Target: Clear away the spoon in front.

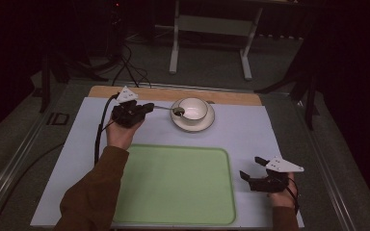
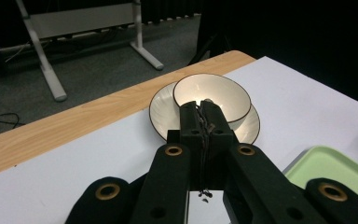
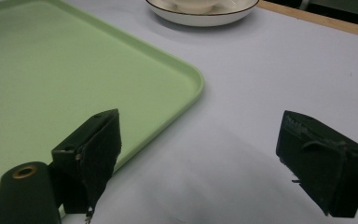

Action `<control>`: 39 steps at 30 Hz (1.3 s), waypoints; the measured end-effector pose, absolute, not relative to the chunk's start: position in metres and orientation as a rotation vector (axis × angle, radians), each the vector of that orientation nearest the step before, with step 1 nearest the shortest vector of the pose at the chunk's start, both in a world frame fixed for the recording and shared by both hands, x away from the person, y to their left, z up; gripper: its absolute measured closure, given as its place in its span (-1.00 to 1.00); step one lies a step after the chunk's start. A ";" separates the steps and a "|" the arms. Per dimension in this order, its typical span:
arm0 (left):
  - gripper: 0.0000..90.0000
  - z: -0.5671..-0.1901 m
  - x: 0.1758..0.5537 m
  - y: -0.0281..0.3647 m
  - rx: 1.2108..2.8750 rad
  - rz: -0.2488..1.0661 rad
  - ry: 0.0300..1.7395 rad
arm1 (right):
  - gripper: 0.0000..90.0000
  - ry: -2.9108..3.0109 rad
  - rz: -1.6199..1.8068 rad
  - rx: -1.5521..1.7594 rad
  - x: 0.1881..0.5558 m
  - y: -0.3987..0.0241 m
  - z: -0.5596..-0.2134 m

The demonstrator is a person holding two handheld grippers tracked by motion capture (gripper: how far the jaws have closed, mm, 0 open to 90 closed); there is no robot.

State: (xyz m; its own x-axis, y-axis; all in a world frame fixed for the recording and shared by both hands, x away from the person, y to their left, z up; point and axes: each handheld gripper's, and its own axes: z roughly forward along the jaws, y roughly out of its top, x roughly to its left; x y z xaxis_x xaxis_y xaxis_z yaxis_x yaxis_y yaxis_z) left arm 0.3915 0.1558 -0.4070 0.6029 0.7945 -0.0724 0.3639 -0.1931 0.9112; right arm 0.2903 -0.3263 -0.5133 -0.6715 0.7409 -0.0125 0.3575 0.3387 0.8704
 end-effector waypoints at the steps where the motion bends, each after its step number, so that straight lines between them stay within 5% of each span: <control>1: 0.99 -0.407 0.391 0.157 1.792 0.520 0.947 | -0.69 2.200 1.276 0.966 0.290 -0.326 -0.513; 39: 0.98 -0.422 0.356 0.209 1.764 0.512 1.007 | -0.69 2.199 1.274 0.965 0.290 -0.326 -0.513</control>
State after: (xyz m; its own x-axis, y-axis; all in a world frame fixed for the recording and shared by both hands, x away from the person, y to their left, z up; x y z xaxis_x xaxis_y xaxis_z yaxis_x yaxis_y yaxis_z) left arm 0.3559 0.2092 -0.4222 0.5638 0.8189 -0.1076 0.3957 -0.1535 0.9054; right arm 0.2898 -0.3258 -0.5132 -0.6708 0.7415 -0.0140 0.3568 0.3392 0.8704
